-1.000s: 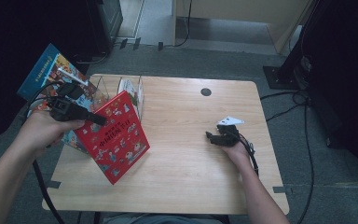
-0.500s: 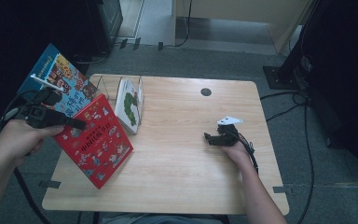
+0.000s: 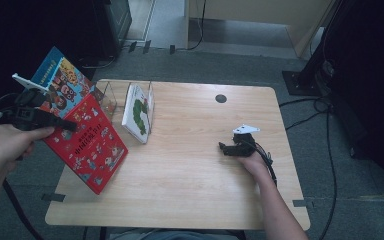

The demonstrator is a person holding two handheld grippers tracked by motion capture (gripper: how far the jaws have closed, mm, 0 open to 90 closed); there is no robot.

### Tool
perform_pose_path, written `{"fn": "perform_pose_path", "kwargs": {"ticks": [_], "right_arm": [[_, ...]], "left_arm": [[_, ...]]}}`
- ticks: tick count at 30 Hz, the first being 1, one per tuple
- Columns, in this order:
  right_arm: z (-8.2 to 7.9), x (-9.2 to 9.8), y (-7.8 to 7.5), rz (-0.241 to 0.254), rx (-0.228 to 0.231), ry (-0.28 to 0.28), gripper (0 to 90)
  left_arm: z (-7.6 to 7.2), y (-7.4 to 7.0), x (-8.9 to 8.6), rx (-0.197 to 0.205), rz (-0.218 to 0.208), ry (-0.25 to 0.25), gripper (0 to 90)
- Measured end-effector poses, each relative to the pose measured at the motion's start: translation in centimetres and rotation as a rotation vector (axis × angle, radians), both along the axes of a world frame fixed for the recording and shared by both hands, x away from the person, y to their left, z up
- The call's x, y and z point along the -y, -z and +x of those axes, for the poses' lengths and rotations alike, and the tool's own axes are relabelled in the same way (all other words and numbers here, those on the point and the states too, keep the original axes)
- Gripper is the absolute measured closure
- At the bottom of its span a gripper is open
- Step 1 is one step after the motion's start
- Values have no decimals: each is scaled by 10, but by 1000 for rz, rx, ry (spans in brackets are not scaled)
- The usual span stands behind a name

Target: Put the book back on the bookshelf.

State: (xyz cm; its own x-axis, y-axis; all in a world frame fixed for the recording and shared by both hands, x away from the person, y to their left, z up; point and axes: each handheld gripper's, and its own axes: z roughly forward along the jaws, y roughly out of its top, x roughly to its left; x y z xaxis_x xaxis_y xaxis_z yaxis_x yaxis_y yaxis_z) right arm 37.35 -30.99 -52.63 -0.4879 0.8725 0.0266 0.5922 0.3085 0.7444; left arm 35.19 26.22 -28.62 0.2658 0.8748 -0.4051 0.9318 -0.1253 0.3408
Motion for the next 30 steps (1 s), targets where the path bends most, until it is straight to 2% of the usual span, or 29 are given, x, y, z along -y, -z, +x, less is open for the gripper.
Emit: {"fn": "perform_pose_path", "kwargs": {"ticks": [4,10,13,19,21,25,30], "right_arm": [[0,0,0,0,-1,3,202],[0,-1,0,0,0,6,202],[0,-1,0,1,0,9,202],[-1,-1,0,1,1,17,202],[-1,-1,0,2,0,18,202],[-1,-1,0,2,0,18,202],[-1,-1,0,1,3,16,203]], "left_arm": [[11,-3,-2,4,-13,-29,790],[27,-6,-5,14,-11,-93,788],[37,-4,-6,3,-26,-116,787],[50,-3,-3,7,-20,-139,789],[58,-6,0,11,-7,-149,788],[68,-9,2,21,-11,-174,789],[82,-16,8,34,-3,-170,789]]}}
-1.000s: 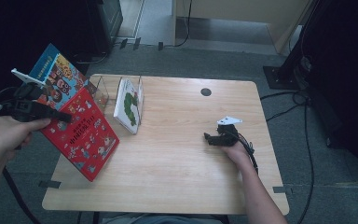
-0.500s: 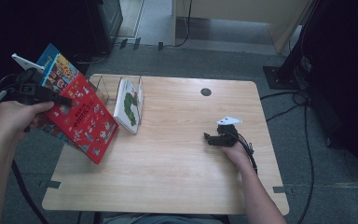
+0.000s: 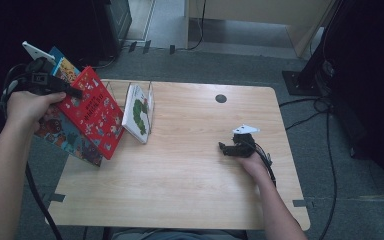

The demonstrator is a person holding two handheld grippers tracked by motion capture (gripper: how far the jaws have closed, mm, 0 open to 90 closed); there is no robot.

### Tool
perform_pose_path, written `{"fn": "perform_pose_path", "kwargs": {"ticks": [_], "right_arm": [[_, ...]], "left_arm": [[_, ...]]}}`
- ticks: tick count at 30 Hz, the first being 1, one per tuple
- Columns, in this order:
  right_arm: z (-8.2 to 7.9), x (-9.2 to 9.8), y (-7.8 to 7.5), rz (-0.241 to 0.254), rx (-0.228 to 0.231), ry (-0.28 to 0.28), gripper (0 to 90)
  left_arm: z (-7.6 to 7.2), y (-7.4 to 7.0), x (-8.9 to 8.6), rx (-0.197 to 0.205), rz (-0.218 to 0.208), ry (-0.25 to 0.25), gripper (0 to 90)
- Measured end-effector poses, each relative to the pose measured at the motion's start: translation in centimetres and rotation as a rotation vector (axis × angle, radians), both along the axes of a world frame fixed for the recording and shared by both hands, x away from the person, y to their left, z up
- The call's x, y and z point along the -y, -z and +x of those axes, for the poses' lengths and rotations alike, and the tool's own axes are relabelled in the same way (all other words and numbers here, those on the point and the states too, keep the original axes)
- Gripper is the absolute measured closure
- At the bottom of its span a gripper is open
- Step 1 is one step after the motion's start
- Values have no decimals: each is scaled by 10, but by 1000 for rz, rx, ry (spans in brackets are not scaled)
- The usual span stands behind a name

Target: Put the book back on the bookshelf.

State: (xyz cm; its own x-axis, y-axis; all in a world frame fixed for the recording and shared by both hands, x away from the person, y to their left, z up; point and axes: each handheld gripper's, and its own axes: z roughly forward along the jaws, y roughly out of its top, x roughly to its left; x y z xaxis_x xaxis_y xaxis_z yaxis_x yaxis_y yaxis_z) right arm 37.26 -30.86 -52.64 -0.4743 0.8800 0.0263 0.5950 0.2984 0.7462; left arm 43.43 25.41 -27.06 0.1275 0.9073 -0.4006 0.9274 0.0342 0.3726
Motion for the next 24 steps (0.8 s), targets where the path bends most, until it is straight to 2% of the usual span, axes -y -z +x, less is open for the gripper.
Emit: {"fn": "perform_pose_path", "kwargs": {"ticks": [4,11,15,21,24], "right_arm": [[-1,0,0,-1,1,0,206],[-4,-1,0,0,-1,8,206],[-7,-2,0,0,-1,15,206],[-13,-1,0,-2,-2,13,206],[-14,-1,0,0,-2,15,206]], "left_arm": [[12,1,1,3,-10,-15,791],[30,6,4,26,18,-54,787],[38,8,7,46,6,-70,788],[44,11,14,86,-5,-68,789],[45,16,16,90,-6,-70,788]]}}
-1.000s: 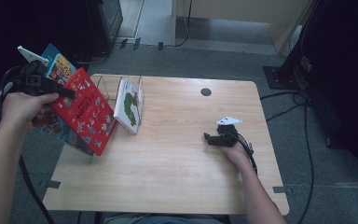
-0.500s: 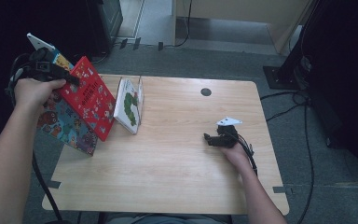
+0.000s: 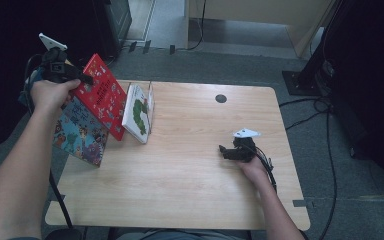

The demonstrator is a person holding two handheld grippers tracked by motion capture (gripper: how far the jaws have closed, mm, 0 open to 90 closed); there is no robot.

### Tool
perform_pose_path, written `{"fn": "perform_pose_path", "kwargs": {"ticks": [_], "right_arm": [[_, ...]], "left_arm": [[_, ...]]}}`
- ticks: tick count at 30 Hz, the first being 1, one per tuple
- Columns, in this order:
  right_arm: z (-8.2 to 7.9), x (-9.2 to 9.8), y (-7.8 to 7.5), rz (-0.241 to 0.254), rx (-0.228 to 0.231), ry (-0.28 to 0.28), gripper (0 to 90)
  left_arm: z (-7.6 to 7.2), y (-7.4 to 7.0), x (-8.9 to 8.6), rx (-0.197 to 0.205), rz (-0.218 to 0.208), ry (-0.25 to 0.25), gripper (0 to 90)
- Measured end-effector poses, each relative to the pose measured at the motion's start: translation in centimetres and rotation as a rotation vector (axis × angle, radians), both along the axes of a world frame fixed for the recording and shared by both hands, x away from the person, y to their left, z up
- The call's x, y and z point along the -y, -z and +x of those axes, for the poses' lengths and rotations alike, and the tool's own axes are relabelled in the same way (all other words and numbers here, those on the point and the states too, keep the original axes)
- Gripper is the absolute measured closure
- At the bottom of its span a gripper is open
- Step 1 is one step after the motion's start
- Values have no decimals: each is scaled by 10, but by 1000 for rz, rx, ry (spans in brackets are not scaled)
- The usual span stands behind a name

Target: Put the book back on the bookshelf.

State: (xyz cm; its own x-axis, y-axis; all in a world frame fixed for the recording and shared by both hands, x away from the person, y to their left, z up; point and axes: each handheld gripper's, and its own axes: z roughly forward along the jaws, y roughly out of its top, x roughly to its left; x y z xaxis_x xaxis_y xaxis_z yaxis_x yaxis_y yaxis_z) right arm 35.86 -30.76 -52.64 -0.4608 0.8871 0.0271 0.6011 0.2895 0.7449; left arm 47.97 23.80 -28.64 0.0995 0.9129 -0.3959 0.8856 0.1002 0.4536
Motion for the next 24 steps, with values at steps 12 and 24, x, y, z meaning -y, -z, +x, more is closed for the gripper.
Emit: {"fn": "perform_pose_path", "kwargs": {"ticks": [12,24], "right_arm": [[0,0,0,0,0,0,204],[0,0,0,-2,1,-6,199]], "left_arm": [[-2,11,-3,-5,13,4,757],[-6,7,-9,-42,-17,0,633]]}}
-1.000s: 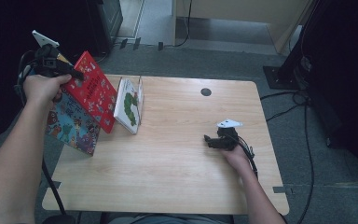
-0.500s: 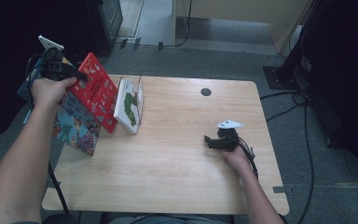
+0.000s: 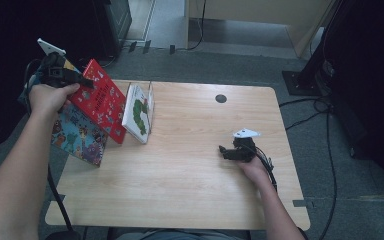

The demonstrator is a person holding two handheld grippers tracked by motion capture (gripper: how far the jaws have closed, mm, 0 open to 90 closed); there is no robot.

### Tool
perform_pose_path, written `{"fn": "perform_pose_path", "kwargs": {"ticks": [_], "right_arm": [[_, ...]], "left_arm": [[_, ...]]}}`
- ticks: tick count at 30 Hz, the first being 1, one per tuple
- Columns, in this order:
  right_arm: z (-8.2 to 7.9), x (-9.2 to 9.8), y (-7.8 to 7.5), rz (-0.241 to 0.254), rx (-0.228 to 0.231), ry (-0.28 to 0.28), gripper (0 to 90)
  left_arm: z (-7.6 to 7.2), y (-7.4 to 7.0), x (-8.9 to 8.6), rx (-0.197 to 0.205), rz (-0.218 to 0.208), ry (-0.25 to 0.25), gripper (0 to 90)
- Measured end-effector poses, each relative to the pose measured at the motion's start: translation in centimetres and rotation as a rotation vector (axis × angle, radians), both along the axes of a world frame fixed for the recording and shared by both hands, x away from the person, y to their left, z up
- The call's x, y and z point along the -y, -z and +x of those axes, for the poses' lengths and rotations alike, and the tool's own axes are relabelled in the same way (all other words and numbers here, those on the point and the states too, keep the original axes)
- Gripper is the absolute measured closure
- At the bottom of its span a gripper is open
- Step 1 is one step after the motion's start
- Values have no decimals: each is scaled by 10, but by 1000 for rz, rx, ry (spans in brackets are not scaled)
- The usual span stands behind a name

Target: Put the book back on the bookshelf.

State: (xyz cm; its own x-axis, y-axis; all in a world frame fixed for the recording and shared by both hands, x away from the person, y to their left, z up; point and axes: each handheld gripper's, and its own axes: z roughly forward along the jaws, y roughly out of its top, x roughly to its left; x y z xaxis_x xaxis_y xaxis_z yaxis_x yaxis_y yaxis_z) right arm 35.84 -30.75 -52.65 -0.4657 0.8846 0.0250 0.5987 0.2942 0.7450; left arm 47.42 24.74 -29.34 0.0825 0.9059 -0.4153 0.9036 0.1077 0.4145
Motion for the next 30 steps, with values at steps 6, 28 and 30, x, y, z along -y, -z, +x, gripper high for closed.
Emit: {"fn": "perform_pose_path", "kwargs": {"ticks": [6,28,30], "right_arm": [[0,0,0,0,0,-3,199],[-2,-1,0,-1,-6,-27,166],[-4,0,0,-4,-4,-40,160]], "left_arm": [[-6,-9,-8,12,11,-16,592],[-47,-33,11,94,-42,98,466],[-50,-28,21,90,-24,125,459]]}}
